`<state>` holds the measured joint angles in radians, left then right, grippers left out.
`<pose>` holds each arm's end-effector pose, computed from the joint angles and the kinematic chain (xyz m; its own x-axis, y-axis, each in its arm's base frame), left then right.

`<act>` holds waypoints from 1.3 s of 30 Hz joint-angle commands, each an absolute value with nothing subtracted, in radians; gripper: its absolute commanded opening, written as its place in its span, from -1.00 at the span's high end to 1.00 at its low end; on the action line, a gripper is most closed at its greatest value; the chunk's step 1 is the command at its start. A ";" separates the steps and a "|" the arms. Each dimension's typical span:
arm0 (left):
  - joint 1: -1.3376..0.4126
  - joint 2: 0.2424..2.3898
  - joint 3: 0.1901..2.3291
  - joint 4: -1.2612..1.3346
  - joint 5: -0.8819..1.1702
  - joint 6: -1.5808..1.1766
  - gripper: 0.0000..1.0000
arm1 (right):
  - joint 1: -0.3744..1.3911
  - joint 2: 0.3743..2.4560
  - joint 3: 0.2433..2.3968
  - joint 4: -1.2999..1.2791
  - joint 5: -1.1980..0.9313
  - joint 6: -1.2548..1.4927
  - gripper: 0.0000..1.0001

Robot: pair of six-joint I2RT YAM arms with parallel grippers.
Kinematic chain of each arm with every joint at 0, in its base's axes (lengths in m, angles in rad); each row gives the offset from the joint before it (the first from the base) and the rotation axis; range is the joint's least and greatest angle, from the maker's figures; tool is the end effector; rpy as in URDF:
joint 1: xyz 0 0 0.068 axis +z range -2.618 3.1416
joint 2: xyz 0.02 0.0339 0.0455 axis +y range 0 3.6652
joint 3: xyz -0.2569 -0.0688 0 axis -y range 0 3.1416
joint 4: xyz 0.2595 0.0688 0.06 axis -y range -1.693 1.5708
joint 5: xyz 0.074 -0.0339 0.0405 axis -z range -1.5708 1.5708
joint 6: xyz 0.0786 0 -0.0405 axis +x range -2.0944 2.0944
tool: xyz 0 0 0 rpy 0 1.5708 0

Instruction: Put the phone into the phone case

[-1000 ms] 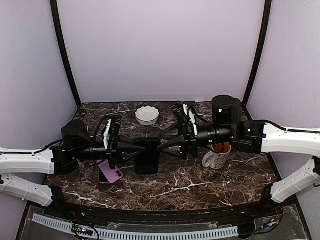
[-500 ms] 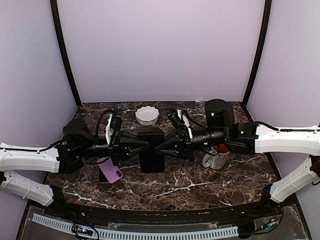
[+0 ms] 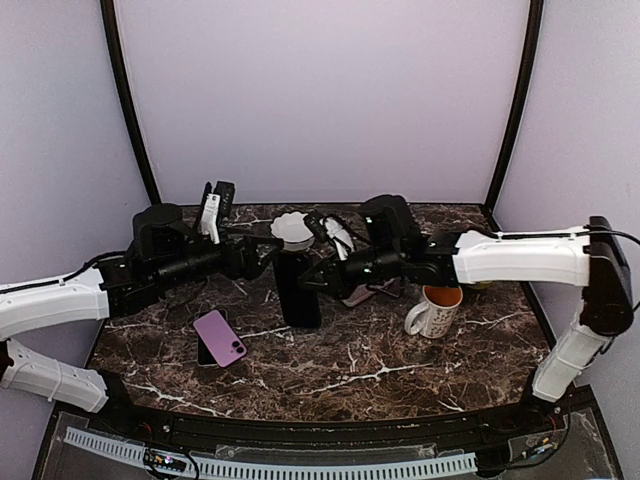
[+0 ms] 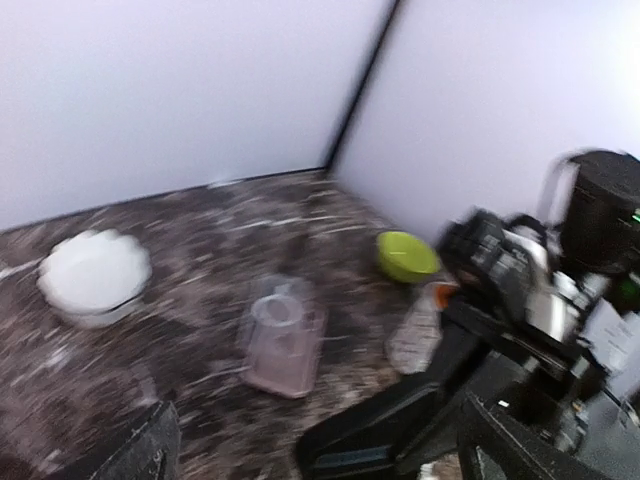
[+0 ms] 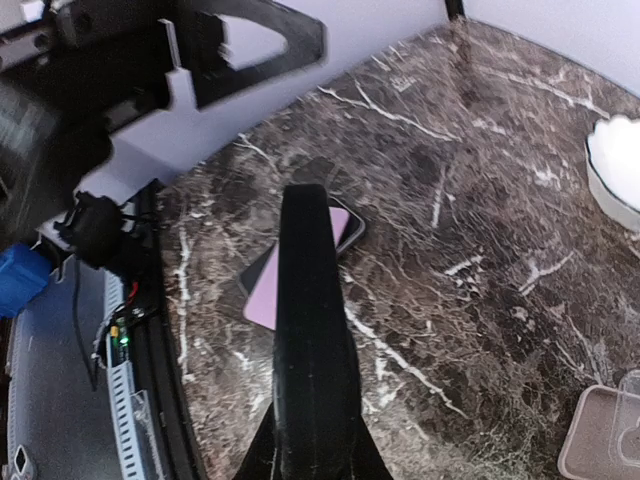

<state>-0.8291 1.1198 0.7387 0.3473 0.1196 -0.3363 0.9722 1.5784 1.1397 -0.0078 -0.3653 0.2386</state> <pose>0.2114 -0.2446 0.2988 -0.2897 -0.1688 -0.9421 0.7596 0.5584 -0.3336 0.2108 0.3589 0.2508 -0.4617 -0.2852 -0.8400 -0.8687 0.3371 0.3631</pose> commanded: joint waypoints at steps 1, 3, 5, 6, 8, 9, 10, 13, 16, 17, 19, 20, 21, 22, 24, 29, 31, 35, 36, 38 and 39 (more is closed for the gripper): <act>-0.657 1.148 0.801 -0.201 -0.267 -0.457 -0.97 | 0.931 1.787 1.329 -0.118 -0.342 0.367 1.00; -0.622 1.142 0.785 -0.208 -0.222 -0.457 -0.98 | 0.918 1.856 1.379 -0.105 -0.374 0.420 1.00; -0.615 1.123 0.747 -0.154 -0.164 -0.450 -0.97 | 0.905 1.916 1.429 -0.110 -0.371 0.465 1.00; -0.613 1.114 0.723 -0.135 -0.149 -0.450 -0.97 | 0.900 1.943 1.453 -0.104 -0.364 0.492 1.00; -0.611 1.114 0.706 -0.100 -0.127 -0.453 -0.97 | 0.890 1.992 1.473 -0.078 -0.353 0.538 1.00; -0.611 1.116 0.705 -0.094 -0.129 -0.454 -0.97 | 0.884 2.016 1.485 -0.069 -0.353 0.555 1.00; -0.611 1.123 0.705 -0.093 -0.131 -0.453 -0.97 | 0.878 2.045 1.499 -0.067 -0.356 0.569 1.00; -0.611 1.150 0.709 -0.094 -0.117 -0.449 -0.97 | 0.866 2.125 1.550 -0.092 -0.356 0.589 1.00; -0.611 1.196 0.705 -0.073 -0.051 -0.460 -0.97 | 0.861 2.179 1.579 -0.140 -0.292 0.581 0.67; -0.610 1.219 0.699 -0.063 -0.034 -0.462 -0.93 | 0.859 2.191 1.580 -0.153 -0.267 0.580 0.59; -0.610 1.264 0.700 -0.040 0.019 -0.468 -0.86 | 0.854 2.212 1.581 -0.168 -0.240 0.584 0.48; -0.610 1.280 0.704 -0.039 0.043 -0.470 -0.83 | 0.852 2.220 1.582 -0.177 -0.223 0.585 0.45; -0.611 1.313 0.714 -0.041 0.052 -0.471 -0.83 | 0.851 2.228 1.584 -0.187 -0.207 0.585 0.45; -0.611 1.328 0.721 -0.045 0.069 -0.469 -0.80 | 0.852 2.234 1.584 -0.198 -0.194 0.586 0.44; -0.611 1.372 0.740 -0.053 0.088 -0.463 -0.78 | 0.851 2.235 1.579 -0.209 -0.175 0.597 0.45; -0.611 1.444 0.772 -0.064 0.128 -0.462 -0.75 | 0.857 2.192 1.526 -0.192 -0.141 0.615 0.26; -0.611 1.452 0.772 -0.058 0.135 -0.462 -0.75 | 0.864 2.174 1.533 -0.232 -0.099 0.603 0.23; -0.611 1.451 0.783 -0.077 0.115 -0.453 -0.75 | 0.878 2.112 1.528 -0.299 -0.004 0.577 0.02; -0.611 1.445 0.790 -0.086 0.107 -0.449 -0.75 | 0.880 2.094 1.530 -0.321 0.027 0.563 0.00; -0.611 1.428 0.799 -0.111 0.076 -0.443 -0.75 | 0.881 2.061 1.539 -0.348 0.057 0.534 -0.04; -0.611 1.421 0.803 -0.132 0.056 -0.441 -0.75 | 0.883 2.045 1.545 -0.357 0.072 0.514 -0.05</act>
<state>-0.6113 1.4570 0.7654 -0.0685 0.1059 -0.4561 0.8719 2.1456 1.5364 -0.2901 -0.0402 0.5819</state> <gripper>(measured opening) 0.874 0.515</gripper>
